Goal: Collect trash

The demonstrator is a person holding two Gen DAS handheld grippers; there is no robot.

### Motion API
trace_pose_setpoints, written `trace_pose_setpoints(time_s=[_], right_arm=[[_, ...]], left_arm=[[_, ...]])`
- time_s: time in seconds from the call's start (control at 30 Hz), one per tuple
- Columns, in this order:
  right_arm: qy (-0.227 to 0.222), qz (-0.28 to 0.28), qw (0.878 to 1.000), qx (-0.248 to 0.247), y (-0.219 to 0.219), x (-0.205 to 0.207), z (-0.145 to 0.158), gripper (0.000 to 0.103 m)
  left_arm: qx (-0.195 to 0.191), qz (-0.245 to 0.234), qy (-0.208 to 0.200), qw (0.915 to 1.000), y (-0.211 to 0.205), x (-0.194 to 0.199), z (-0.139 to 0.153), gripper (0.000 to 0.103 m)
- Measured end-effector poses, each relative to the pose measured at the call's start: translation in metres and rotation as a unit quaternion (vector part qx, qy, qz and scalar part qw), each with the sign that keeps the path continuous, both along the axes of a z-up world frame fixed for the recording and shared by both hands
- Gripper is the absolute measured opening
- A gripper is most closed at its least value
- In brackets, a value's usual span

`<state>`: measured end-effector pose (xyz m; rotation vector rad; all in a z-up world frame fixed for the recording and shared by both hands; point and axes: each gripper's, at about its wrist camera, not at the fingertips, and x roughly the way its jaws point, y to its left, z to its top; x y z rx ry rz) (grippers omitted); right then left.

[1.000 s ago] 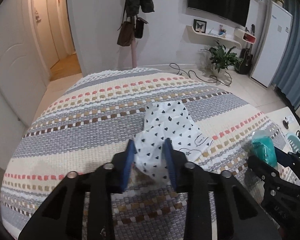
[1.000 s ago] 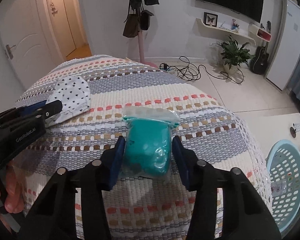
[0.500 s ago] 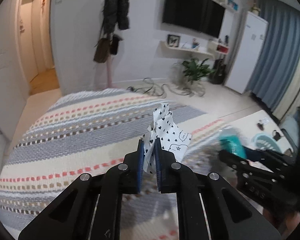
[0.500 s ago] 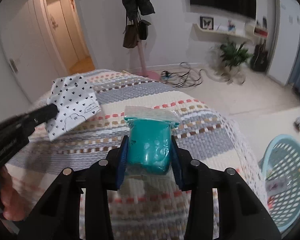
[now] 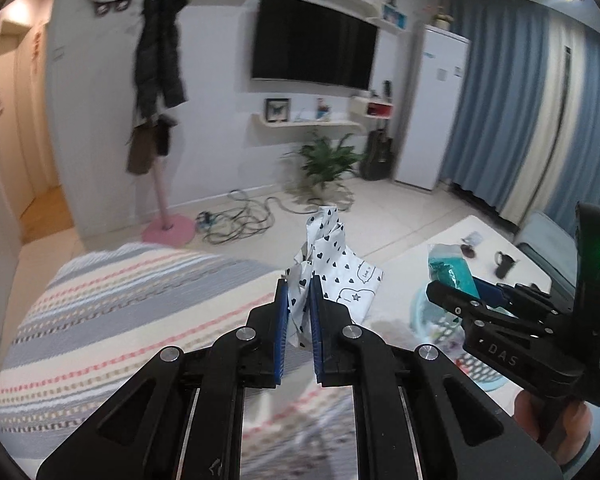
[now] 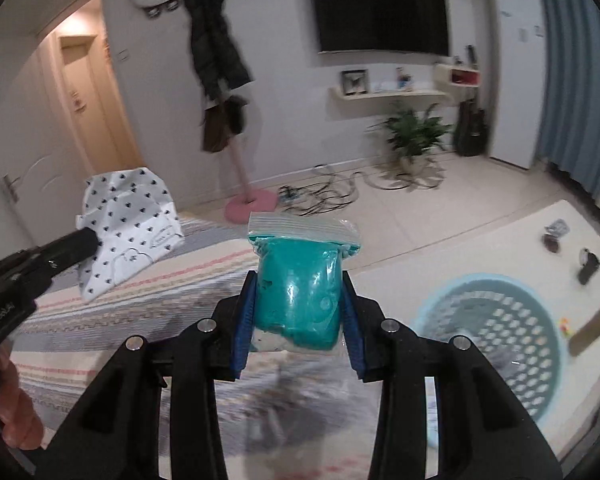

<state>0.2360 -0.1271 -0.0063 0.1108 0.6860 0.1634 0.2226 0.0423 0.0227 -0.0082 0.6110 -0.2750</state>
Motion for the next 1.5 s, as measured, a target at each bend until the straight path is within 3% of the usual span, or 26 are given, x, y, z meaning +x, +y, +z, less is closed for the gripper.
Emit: trace_pose_setpoints(time_s=[0.27,0.6,0.8,0.9,1.0,1.03,1.1,1.27,1.37,1.43,1.5], right_arm=[[0.01,-0.068,0.998,0.012,-0.095,-0.021,-0.014,0.036],[0.061,-0.12,0.991,0.017,-0.167,-0.028,-0.066,0.036],[0.098,-0.135,0.986,0.02,-0.187,-0.025,-0.096,0.037],[0.113,-0.134,0.984,0.035,-0.195,-0.023,-0.106,0.038],[0.126,-0.14,0.981,0.04,-0.198,-0.022,-0.115,0.043],[0.127,-0.142,0.981,0.04,-0.199,-0.023,-0.116,0.043],[0.129,-0.143,0.98,0.045,-0.201,-0.025,-0.118,0.043],[0.128,-0.146,0.98,0.049,-0.201,-0.031,-0.11,0.044],[0.123,-0.141,0.981,0.048,-0.193,-0.036,-0.098,0.045],[0.116,-0.137,0.983,0.044,-0.186,-0.041,-0.089,0.054],[0.101,-0.131,0.986,0.036,-0.176,-0.047,-0.076,0.055]], left_arm=[[0.032,-0.066,0.007,0.9973,-0.094,-0.001,-0.008,0.009],[0.056,-0.13,0.062,0.988,-0.18,0.008,-0.057,0.009],[0.065,-0.151,0.085,0.9827,-0.206,0.015,-0.078,0.01],[0.072,-0.15,0.093,0.9817,-0.211,0.016,-0.084,0.016],[0.074,-0.146,0.097,0.9818,-0.208,0.018,-0.088,0.018],[0.072,-0.143,0.1,0.982,-0.208,0.019,-0.088,0.02],[0.064,-0.138,0.102,0.9831,-0.203,0.019,-0.089,0.035],[0.052,-0.133,0.096,0.9851,-0.193,0.011,-0.08,0.047],[0.043,-0.124,0.076,0.9883,-0.183,-0.001,-0.065,0.065],[0.038,-0.112,0.054,0.9915,-0.173,-0.013,-0.054,0.078],[0.032,-0.1,0.029,0.994,-0.16,-0.031,-0.042,0.082]])
